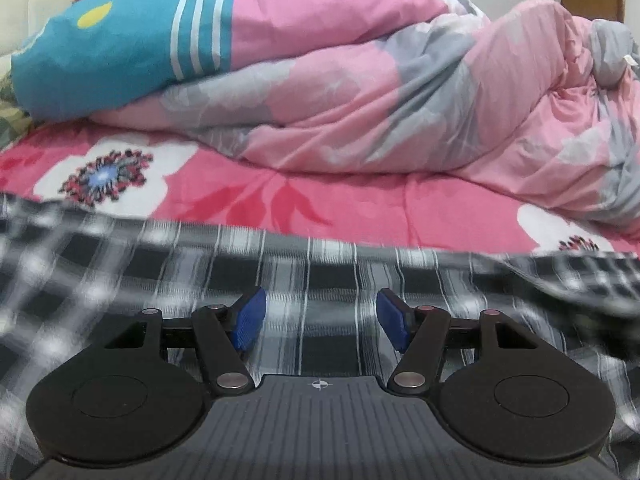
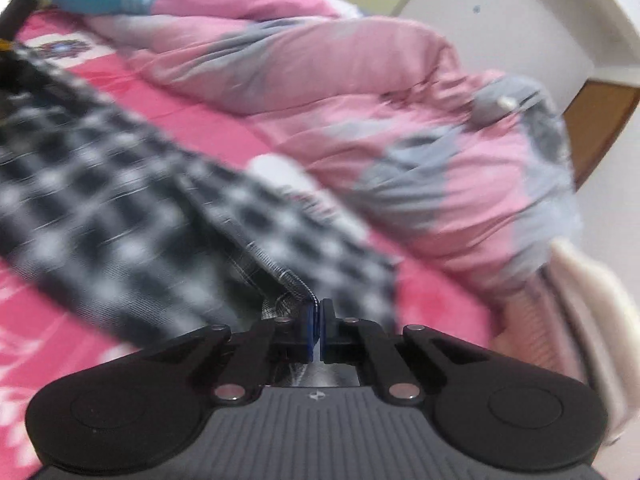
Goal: Fold clothes
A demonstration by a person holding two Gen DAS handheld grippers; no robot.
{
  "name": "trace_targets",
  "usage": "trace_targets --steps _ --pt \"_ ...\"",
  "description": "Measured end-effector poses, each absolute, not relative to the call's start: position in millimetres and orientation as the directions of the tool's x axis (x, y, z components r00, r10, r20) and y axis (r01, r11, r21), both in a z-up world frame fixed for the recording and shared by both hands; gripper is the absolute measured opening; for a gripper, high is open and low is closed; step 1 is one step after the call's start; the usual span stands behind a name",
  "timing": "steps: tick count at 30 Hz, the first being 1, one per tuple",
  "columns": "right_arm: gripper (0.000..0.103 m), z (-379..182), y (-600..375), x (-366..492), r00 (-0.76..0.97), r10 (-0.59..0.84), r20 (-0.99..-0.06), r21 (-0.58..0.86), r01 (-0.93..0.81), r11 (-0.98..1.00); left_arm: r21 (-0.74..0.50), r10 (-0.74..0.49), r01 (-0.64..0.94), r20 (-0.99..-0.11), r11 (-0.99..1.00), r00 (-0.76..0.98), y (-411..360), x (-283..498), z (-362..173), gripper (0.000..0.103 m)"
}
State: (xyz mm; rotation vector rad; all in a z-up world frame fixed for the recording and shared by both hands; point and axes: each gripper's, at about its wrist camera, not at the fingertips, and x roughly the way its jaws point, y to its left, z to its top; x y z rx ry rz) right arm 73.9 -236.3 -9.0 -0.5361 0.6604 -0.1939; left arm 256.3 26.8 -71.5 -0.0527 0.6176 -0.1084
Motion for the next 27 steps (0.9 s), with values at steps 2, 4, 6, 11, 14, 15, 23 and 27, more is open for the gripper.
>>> trace_targets --steps 2,4,6,11,14,15,23,27 --pt "0.001 2 -252 92 0.784 -0.365 -0.502 -0.564 0.022 0.825 -0.071 -0.108 0.082 -0.569 0.994 0.815 26 261 -69 0.061" --pt "0.001 9 -268 114 0.781 -0.368 -0.505 -0.566 0.023 0.824 -0.062 -0.1 0.079 -0.569 0.995 0.816 24 268 -69 0.061" --pt "0.001 15 -285 137 0.775 -0.368 -0.514 -0.564 0.017 0.826 -0.052 -0.086 0.068 -0.573 0.996 0.815 23 274 -70 0.061" --pt "0.001 21 -312 186 0.752 -0.354 -0.556 -0.558 -0.023 0.829 -0.049 -0.067 0.048 -0.584 0.998 0.809 25 283 -74 0.061" --pt "0.001 17 -318 208 0.74 -0.344 -0.577 -0.549 -0.04 0.835 -0.055 -0.06 0.034 -0.593 0.998 0.803 27 287 -77 0.061" --pt "0.001 14 -320 214 0.736 -0.341 -0.585 -0.545 -0.045 0.837 -0.056 -0.056 0.029 -0.595 0.998 0.802 28 287 -78 0.06" --pt "0.004 -38 -356 259 0.666 -0.29 -0.687 -0.38 0.01 0.925 -0.072 -0.05 0.01 -0.587 0.997 0.808 32 287 -82 0.061" --pt "0.033 -59 -398 265 0.632 -0.2 -0.749 -0.152 0.13 0.98 -0.072 -0.051 0.011 -0.587 0.997 0.808 32 287 -82 0.061"
